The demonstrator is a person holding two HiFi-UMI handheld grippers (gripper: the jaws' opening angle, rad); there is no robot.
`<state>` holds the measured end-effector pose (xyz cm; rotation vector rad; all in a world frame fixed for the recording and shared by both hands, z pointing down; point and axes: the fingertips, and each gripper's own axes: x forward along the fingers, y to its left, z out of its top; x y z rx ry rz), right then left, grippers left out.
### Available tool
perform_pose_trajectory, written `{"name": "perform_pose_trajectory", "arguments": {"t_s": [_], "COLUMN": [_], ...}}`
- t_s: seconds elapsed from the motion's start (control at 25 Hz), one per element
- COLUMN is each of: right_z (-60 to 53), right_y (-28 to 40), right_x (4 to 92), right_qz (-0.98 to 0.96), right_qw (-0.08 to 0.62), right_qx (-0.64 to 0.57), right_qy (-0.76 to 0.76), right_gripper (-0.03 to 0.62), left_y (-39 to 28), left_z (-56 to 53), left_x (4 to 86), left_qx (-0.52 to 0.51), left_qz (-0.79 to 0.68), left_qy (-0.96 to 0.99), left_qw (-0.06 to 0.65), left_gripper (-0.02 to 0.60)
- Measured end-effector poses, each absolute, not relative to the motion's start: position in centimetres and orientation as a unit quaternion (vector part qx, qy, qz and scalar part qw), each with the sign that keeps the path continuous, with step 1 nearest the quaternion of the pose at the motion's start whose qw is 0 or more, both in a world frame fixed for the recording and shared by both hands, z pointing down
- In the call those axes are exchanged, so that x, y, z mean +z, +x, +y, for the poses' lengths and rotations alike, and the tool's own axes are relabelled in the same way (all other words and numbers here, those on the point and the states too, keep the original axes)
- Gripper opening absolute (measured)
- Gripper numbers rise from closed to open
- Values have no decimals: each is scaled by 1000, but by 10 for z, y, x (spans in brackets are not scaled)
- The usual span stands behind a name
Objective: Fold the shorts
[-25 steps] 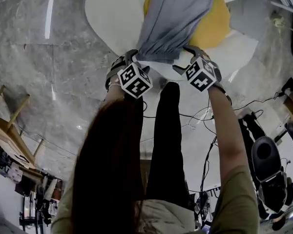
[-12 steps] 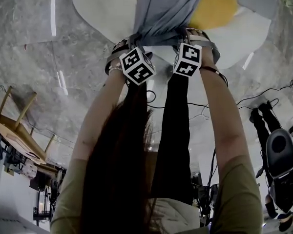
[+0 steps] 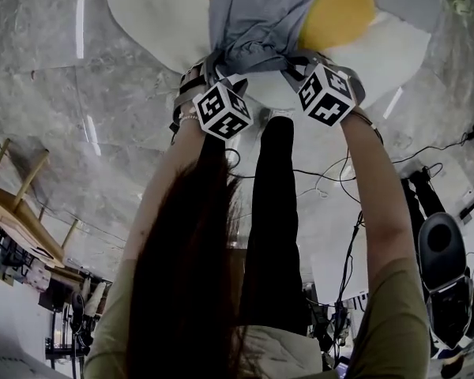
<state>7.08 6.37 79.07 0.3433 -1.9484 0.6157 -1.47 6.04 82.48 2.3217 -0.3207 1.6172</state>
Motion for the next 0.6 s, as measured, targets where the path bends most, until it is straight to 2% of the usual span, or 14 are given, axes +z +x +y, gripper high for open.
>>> {"name": "perform_pose_trajectory", "arguments": {"t_s": [0.28, 0.32, 0.36, 0.4, 0.44, 0.6], "right_z": [51, 52, 55, 59, 62, 73], "right_y": [78, 75, 73, 72, 75, 90], "right_x": [771, 770, 767, 764, 760, 744], "right_qz": [-823, -824, -824, -825, -825, -825], "right_qw": [470, 467, 466, 466, 466, 475], "right_qx": [289, 292, 293, 293, 292, 283], "right_qy": [137, 135, 132, 130, 128, 115], "right_gripper": [38, 38, 38, 38, 38, 38], "left_y": [15, 13, 10, 9, 9, 18], "left_z": [56, 55, 56, 56, 58, 70], "left_x": [841, 842, 841, 838, 832, 808], "left_qx": [575, 577, 578, 578, 578, 576], "left_qz": [-141, -144, -144, -140, -131, -61], "left_qy": [795, 793, 793, 794, 796, 807], "left_qw": [135, 131, 129, 127, 126, 114], "left_gripper": [359, 342, 277, 179, 150, 137]}}
